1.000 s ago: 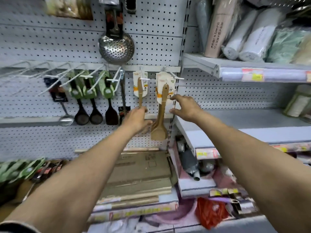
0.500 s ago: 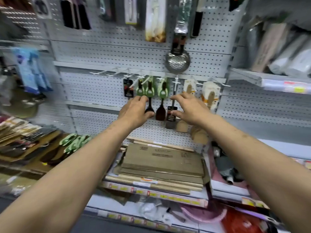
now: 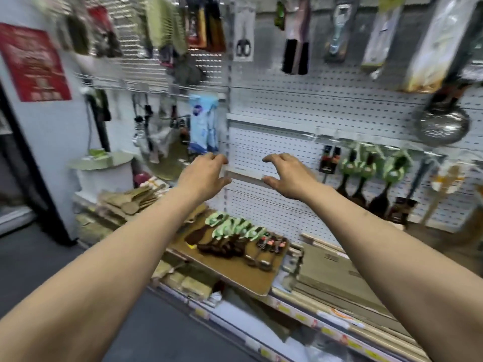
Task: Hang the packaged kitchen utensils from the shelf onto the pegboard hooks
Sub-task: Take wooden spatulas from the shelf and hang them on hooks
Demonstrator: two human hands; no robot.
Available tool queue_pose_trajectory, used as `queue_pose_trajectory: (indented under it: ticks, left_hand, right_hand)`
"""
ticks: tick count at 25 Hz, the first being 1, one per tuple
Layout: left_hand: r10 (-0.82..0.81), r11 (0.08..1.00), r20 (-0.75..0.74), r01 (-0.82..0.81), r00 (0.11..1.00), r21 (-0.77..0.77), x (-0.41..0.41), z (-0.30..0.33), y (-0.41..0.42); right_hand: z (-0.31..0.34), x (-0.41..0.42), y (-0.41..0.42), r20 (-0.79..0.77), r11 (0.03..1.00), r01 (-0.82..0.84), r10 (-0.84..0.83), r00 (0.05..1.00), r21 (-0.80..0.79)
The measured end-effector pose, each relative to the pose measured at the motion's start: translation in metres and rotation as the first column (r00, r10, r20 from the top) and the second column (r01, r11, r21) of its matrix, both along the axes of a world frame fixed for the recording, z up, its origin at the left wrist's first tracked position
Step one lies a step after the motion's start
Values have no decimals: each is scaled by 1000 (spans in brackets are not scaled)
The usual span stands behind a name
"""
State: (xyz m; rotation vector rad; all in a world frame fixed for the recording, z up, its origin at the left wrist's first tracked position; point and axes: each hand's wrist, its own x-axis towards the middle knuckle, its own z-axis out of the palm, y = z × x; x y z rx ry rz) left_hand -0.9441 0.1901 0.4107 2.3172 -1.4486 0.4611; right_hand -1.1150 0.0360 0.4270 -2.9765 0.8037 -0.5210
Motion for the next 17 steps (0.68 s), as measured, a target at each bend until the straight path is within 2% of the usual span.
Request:
queue_pose_trajectory:
  ticks: [4, 8, 17]
  left_hand:
    - [46, 997, 38, -48, 998, 54, 109, 6, 64]
    - [101, 994, 15, -102, 995, 29, 201, 3, 105]
    - [217, 976, -38, -216, 975, 33, 425, -15, 109]
  right_hand:
    - [-3, 123, 46, 25, 998, -56, 55, 998, 27]
    - [-2, 232, 74, 1, 994, -109, 109, 994, 22]
    - [-14, 489, 66, 19, 964, -265, 265, 964, 20]
